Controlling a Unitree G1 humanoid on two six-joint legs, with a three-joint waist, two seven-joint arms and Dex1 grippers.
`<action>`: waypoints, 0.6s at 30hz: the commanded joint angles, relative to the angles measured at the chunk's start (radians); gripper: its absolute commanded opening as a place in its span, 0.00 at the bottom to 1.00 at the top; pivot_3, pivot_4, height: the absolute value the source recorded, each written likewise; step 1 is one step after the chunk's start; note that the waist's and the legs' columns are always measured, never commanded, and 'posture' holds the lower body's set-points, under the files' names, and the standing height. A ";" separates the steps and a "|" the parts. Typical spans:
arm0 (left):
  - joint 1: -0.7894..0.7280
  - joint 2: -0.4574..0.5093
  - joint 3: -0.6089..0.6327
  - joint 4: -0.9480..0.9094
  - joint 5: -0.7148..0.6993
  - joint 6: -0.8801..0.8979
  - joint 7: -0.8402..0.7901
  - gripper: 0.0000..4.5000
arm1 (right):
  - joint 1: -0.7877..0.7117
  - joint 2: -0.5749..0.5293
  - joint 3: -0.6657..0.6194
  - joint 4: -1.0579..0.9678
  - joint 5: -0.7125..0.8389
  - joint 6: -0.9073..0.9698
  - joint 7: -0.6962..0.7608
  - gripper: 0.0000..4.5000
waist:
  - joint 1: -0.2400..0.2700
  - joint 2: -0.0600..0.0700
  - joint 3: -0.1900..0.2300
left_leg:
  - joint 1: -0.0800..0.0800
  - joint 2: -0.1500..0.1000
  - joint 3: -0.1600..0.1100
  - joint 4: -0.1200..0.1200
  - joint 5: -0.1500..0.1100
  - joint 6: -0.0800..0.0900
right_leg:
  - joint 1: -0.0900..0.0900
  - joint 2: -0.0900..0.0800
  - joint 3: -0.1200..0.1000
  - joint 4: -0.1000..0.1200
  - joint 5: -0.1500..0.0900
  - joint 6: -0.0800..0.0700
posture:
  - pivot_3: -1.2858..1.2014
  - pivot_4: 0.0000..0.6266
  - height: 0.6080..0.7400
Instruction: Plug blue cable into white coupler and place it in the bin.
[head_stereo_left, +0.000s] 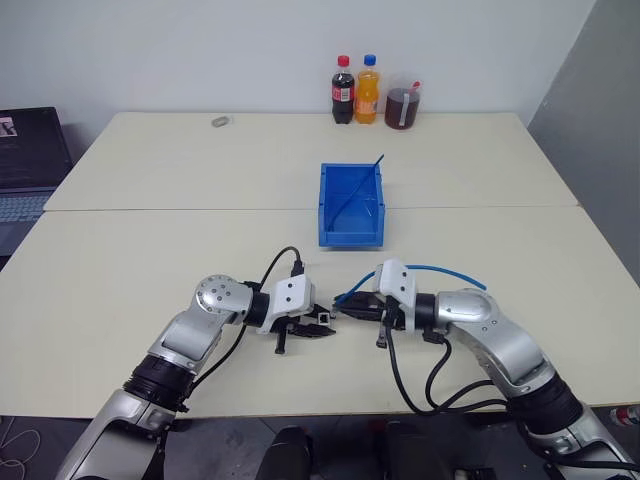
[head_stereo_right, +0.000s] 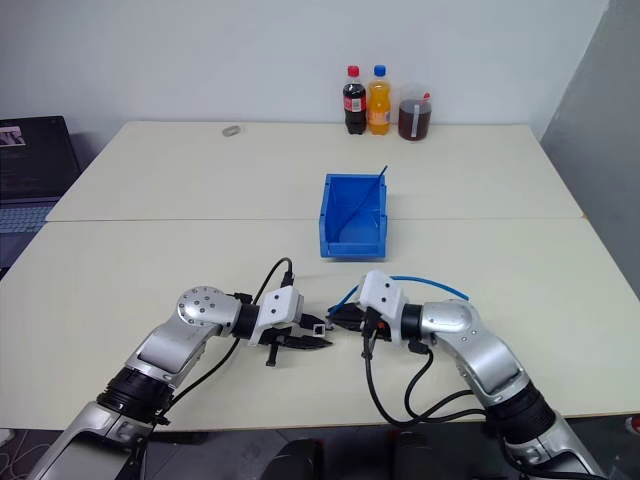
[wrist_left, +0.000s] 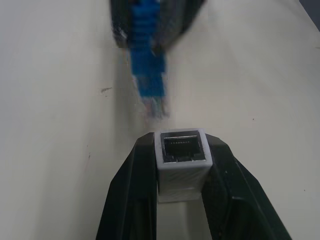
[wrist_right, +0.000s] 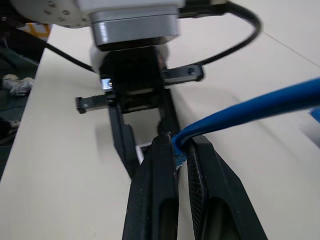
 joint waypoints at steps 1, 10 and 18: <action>-0.001 -0.004 -0.019 0.027 0.014 0.000 -0.026 0.19 | -0.016 0.018 0.011 -0.020 -0.018 -0.024 0.011 0.00 | -0.001 0.000 0.000 | 0.000 0.000 0.000 0.000 0.000 0.000 | 0.000 0.000 0.000 0.000 0.000 0.000 | 0.52 0.24 1.00; 0.009 0.003 -0.016 0.027 0.021 -0.001 -0.045 0.18 | -0.020 0.041 0.011 -0.050 -0.040 -0.004 0.004 0.00 | -0.002 0.000 0.000 | 0.001 0.001 0.000 0.000 0.000 0.000 | 0.000 0.000 0.000 0.000 0.000 0.000 | 0.52 0.24 1.00; 0.011 0.003 -0.012 0.030 0.024 0.003 -0.046 0.18 | -0.043 0.050 0.001 -0.092 -0.033 0.020 0.002 0.00 | -0.002 0.000 0.000 | 0.001 0.001 0.000 0.000 0.000 0.000 | 0.000 0.001 0.000 0.000 0.000 0.000 | 0.52 0.24 1.00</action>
